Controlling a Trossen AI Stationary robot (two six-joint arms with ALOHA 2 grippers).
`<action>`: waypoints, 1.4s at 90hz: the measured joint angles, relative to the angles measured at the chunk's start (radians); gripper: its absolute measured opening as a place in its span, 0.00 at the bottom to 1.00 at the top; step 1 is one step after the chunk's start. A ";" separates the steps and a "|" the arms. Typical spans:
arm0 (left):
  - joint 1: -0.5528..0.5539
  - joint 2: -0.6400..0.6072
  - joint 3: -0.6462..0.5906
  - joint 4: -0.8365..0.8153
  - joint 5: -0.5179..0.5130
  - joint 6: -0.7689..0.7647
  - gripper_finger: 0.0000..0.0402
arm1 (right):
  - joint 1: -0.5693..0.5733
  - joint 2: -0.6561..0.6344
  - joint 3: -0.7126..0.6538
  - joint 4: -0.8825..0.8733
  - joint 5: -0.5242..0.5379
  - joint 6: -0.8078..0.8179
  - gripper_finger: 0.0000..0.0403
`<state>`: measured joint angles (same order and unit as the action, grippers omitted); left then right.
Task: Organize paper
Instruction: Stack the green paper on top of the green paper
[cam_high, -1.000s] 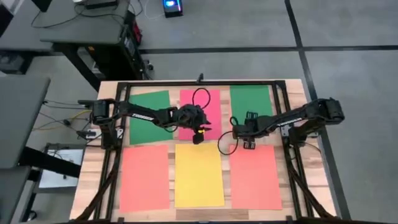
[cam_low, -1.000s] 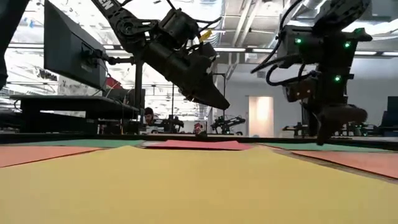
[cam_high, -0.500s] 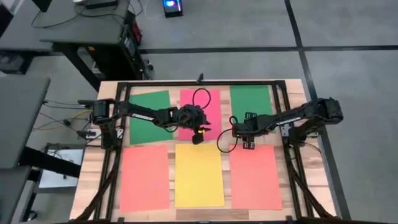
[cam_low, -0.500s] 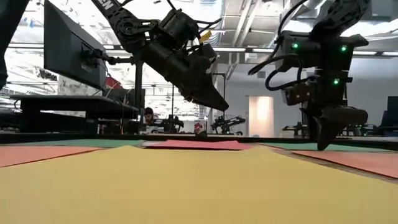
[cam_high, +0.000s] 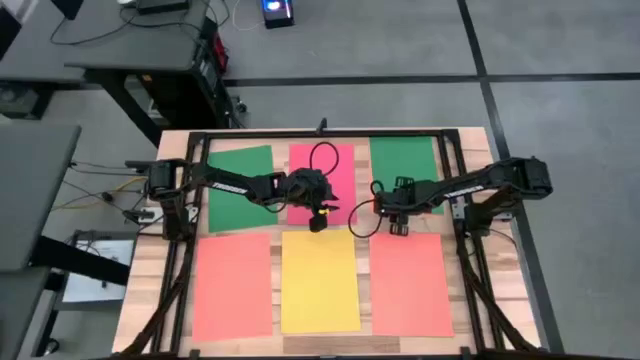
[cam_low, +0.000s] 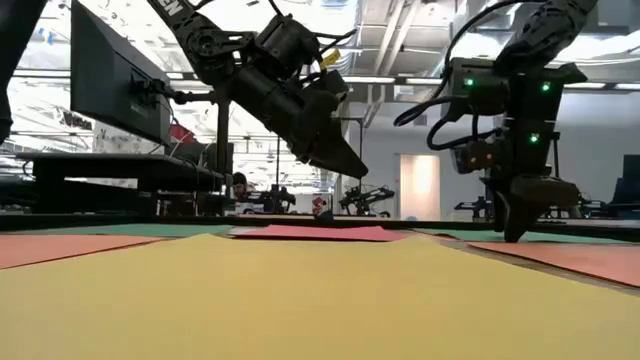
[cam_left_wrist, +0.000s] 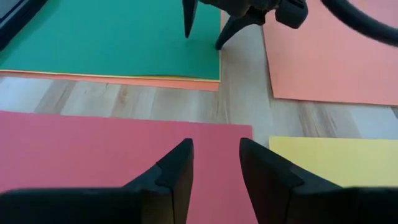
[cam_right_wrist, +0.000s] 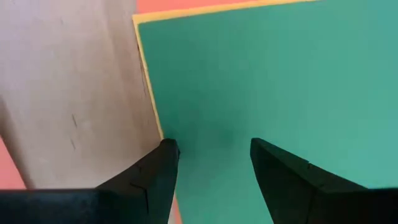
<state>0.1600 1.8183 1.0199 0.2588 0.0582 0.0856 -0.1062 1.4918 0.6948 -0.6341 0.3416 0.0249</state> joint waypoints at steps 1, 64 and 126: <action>0.000 0.000 0.000 0.000 0.000 0.000 0.29 | 0.000 0.000 0.003 -0.001 0.001 0.000 0.47; 0.000 0.000 0.000 -0.008 0.000 0.000 0.29 | -0.008 0.000 0.105 -0.094 0.236 -0.069 0.47; 0.000 0.000 0.000 -0.015 0.000 0.000 0.29 | 0.074 0.000 0.105 -0.191 0.397 -0.024 0.47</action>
<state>0.1600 1.8183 1.0195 0.2438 0.0579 0.0860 -0.0326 1.4921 0.7994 -0.8256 0.7391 0.0012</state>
